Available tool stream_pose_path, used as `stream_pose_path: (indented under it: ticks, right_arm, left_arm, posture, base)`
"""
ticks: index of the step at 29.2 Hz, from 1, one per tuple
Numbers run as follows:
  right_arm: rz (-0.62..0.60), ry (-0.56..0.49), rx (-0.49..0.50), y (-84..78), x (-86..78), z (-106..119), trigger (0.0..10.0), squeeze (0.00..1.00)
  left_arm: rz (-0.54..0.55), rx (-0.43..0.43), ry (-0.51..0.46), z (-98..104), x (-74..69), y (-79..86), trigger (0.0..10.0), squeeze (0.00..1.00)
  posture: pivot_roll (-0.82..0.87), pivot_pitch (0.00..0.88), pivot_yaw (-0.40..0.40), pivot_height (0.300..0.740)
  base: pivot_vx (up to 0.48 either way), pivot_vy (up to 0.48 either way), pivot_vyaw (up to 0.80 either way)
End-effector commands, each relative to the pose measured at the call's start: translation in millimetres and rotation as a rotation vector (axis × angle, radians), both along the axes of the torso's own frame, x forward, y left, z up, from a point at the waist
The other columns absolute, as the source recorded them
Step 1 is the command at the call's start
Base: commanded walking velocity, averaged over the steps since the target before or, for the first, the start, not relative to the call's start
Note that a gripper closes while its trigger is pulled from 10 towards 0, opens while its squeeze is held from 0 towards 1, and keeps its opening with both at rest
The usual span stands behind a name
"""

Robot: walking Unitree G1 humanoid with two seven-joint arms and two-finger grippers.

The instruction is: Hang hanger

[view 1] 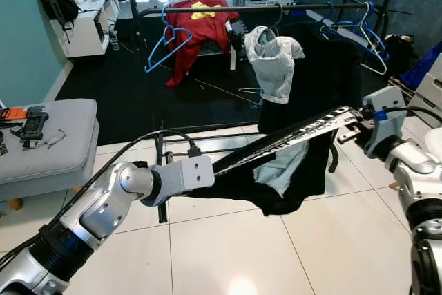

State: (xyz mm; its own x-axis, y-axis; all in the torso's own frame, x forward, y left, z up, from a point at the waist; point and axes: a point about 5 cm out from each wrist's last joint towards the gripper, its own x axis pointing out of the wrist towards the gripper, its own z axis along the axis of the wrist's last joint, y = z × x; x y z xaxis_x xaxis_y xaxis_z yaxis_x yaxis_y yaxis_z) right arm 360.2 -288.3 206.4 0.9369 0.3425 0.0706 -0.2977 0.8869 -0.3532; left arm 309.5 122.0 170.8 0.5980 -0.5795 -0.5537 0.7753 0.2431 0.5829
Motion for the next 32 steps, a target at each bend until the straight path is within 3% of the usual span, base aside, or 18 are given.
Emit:
stream_pose_path:
  ticks: [1, 7, 11, 13, 17, 23, 24, 27, 29, 30, 31, 32]
  right_arm:
    - [0.034, -0.012, 0.032, 2.5, -0.1, 3.9, 0.0, 0.0]
    - [0.064, 0.0, 0.03, 6.0, 0.4, 2.6, 0.0, 0.0]
    - [0.099, 0.018, 0.024, 12.3, 1.5, -0.3, 0.0, 0.0]
    - [0.168, 0.064, 0.02, 21.4, 1.6, -6.5, 0.0, 0.0]
    - [0.238, 0.108, 0.017, 29.9, 0.1, -13.6, 0.0, 0.0]
    - [0.256, 0.122, 0.014, 33.1, -0.8, -17.3, 0.0, 0.0]
    - [0.26, 0.121, 0.015, 34.4, -0.8, -17.5, 0.0, 0.0]
    - [0.28, 0.123, 0.019, 39.0, -0.5, -18.0, 0.0, 0.0]
    - [0.305, 0.128, 0.018, 44.4, 0.0, -18.6, 0.0, 0.0]
    - [0.339, 0.136, 0.02, 51.3, 0.7, -18.5, 0.0, 0.0]
    - [0.339, 0.136, 0.02, 51.3, 0.7, -18.5, 0.0, 0.0]
    - [0.397, 0.155, 0.023, 62.1, 1.7, -17.8, 0.0, 0.0]
  left_arm:
    - [0.053, 0.005, 0.018, -10.4, 2.4, 11.7, 10.0, 0.0]
    - [0.049, 0.01, 0.007, -11.3, 3.0, 13.5, 10.0, 0.0]
    - [0.057, -0.018, -0.022, -8.9, 5.9, 11.8, 10.0, 0.0]
    - [0.102, -0.075, -0.07, -2.7, 14.4, 11.2, 10.0, 0.0]
    - [0.13, -0.097, -0.108, 2.6, 21.7, 12.2, 10.0, 0.0]
    - [0.126, -0.122, -0.097, 5.7, 24.1, 12.8, 10.0, 0.0]
    - [0.133, -0.145, -0.084, 6.8, 24.4, 13.2, 10.0, 0.97]
    - [0.129, -0.169, -0.057, 5.5, 22.9, 12.8, 10.0, 1.0]
    - [0.115, -0.165, -0.037, 0.4, 20.3, 11.7, 10.0, 1.0]
    - [0.083, -0.162, 0.004, -9.3, 15.9, 9.6, 10.0, 0.39]
    - [0.083, -0.162, 0.004, -9.3, 15.9, 9.6, 10.0, 0.39]
    - [0.046, -0.159, 0.09, -26.4, 8.2, 7.4, 10.0, 0.0]
  posture:
    - [-0.11, 0.034, 0.005, 0.74]
    - [-0.11, 0.034, 0.006, 0.74]
    - [-0.11, 0.029, 0.003, 0.74]
    - [-0.11, 0.025, 0.001, 0.74]
    - [-0.11, 0.024, 0.001, 0.74]
    - [-0.11, 0.028, 0.003, 0.74]
    - [-0.11, 0.03, 0.006, 0.74]
    - [-0.11, 0.035, 0.009, 0.74]
    - [-0.12, 0.038, 0.009, 0.74]
    - [-0.12, 0.04, 0.006, 0.74]
    - [-0.12, 0.04, 0.006, 0.74]
    - [-0.12, 0.043, 0.004, 0.74]
  base:
    - [0.0, 0.0, 0.0]
    - [0.0, 0.0, 0.0]
    - [0.0, 0.0, 0.0]
    - [0.0, 0.0, 0.0]
    - [0.0, 0.0, 0.0]
    - [0.0, 0.0, 0.0]
    - [0.0, 0.0, 0.0]
    - [0.0, 0.0, 0.0]
    - [0.0, 0.0, 0.0]
    - [0.0, 0.0, 0.0]
    - [0.0, 0.0, 0.0]
    - [0.0, 0.0, 0.0]
